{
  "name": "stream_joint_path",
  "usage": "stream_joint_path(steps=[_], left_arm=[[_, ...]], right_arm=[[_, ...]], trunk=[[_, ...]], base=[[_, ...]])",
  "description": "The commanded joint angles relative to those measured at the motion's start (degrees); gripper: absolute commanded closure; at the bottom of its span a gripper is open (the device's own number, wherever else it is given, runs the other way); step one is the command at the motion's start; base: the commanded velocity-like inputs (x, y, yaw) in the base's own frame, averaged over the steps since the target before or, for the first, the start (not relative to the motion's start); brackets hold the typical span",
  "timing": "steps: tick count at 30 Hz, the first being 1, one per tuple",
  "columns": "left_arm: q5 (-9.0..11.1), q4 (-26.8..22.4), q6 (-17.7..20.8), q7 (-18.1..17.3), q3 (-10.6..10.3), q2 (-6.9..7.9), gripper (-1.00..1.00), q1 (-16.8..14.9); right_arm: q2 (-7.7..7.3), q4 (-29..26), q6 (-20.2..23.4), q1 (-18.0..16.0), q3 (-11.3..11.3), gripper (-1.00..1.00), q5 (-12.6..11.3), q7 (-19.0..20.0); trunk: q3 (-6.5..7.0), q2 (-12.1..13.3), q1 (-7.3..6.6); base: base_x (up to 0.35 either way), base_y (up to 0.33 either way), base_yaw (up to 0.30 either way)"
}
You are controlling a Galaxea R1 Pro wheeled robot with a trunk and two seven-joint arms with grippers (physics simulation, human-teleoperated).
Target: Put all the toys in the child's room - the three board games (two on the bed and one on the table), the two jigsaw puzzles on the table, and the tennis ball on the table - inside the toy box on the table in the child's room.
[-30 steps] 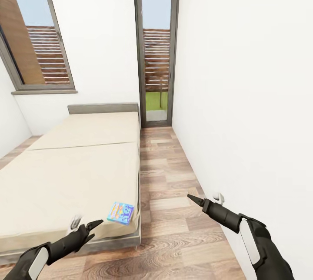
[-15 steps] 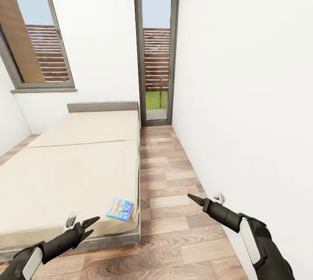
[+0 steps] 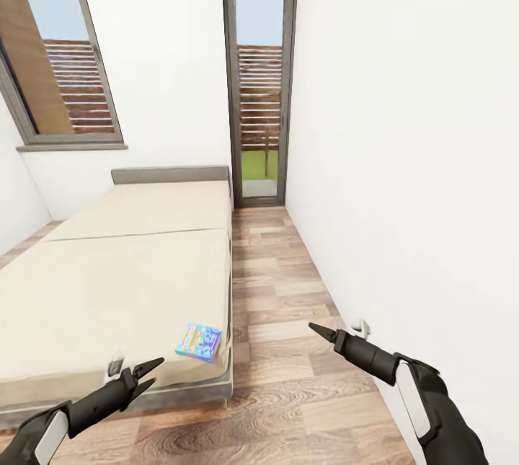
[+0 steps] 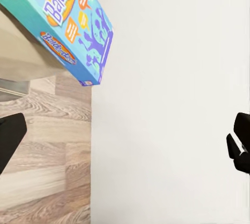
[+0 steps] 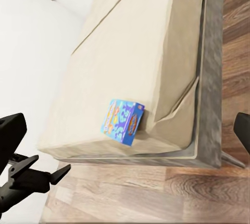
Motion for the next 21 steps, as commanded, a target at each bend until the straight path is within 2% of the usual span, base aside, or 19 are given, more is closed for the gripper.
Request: stream_joint_path(steps=[1, 6, 12, 21], left_arm=[[0.2, 0.0, 0.4, -0.5, 0.1, 0.02, -1.00, 0.0], [0.2, 0.0, 0.5, -1.9, 0.1, 0.12, -1.00, 0.0], [0.2, 0.0, 0.6, -2.7, 0.1, 0.42, -1.00, 0.0], [0.2, 0.0, 0.6, -3.0, 0.1, 1.20, -1.00, 0.0]], right_arm=[[-0.01, 0.0, 0.4, 0.0, 0.0, -1.00, -0.2, 0.1], [-0.03, -0.1, 0.4, -0.1, 0.5, -1.00, -0.2, 0.3], [-0.04, -0.7, 0.4, 0.0, 2.2, -1.00, -0.1, 0.4], [-0.05, -4.5, 0.4, 0.6, 3.8, -1.00, -0.2, 0.4]], trunk=[[-0.24, -0.4, 0.22], [-1.14, -2.4, 1.32], [-2.21, -4.9, 2.63], [-3.83, -8.5, 4.61]], base=[[0.000, 0.000, 0.000], [0.000, 0.000, 0.000], [0.000, 0.000, 0.000], [0.000, 0.000, 0.000]])
